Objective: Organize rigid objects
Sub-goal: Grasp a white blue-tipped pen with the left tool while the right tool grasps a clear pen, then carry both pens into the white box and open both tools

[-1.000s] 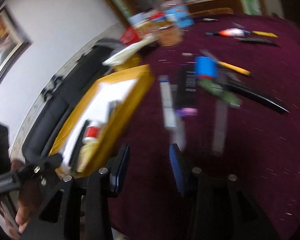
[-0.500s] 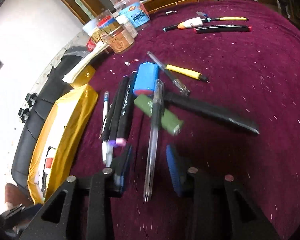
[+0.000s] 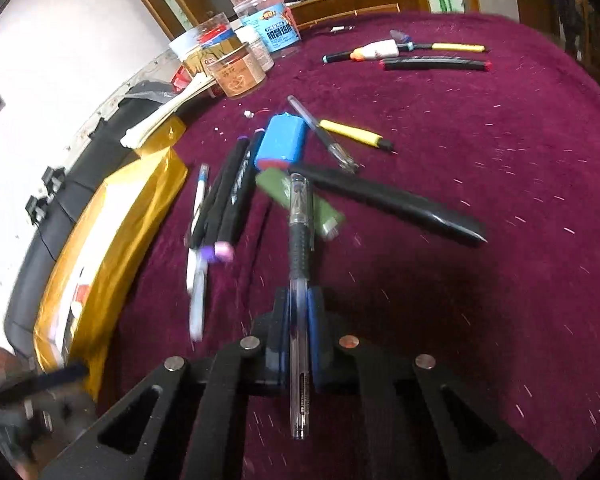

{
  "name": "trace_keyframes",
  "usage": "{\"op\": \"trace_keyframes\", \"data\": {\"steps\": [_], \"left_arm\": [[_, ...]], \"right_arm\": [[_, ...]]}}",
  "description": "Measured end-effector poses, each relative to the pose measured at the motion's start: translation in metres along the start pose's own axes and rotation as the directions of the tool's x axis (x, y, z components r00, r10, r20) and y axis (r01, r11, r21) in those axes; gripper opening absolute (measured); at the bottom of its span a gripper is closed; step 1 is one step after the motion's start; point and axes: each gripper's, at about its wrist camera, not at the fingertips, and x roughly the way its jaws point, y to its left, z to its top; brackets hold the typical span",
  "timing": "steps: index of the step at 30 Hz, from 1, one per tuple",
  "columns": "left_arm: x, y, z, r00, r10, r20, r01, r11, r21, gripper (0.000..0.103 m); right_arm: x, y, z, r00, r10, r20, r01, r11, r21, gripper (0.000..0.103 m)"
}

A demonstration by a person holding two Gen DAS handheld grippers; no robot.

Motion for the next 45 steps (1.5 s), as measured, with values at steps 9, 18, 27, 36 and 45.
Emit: {"op": "trace_keyframes", "data": {"steps": [9, 18, 27, 36, 45], "left_arm": [[0.040, -0.004, 0.071, 0.998, 0.053, -0.030, -0.053, 0.999, -0.005, 0.038], [0.089, 0.006, 0.126, 0.988, 0.098, -0.121, -0.105, 0.993, -0.047, 0.019], [0.113, 0.004, 0.137, 0.976, 0.133, -0.173, -0.145, 0.988, -0.055, 0.013], [0.105, -0.008, 0.114, 0.965, 0.233, -0.124, -0.223, 0.971, 0.085, 0.011], [0.063, -0.002, 0.054, 0.982, 0.041, -0.185, -0.032, 0.998, 0.048, 0.007]], "right_arm": [[-0.001, 0.015, -0.018, 0.990, -0.135, 0.047, 0.139, 0.984, -0.112, 0.008], [-0.001, 0.020, -0.019, 0.991, -0.128, 0.044, 0.133, 0.981, -0.143, 0.008], [-0.001, 0.021, -0.020, 0.991, -0.124, 0.045, 0.129, 0.981, -0.147, 0.008], [-0.001, 0.021, -0.020, 0.991, -0.127, 0.045, 0.132, 0.980, -0.150, 0.008], [-0.001, 0.020, -0.020, 0.992, -0.120, 0.042, 0.125, 0.981, -0.147, 0.008]]}}
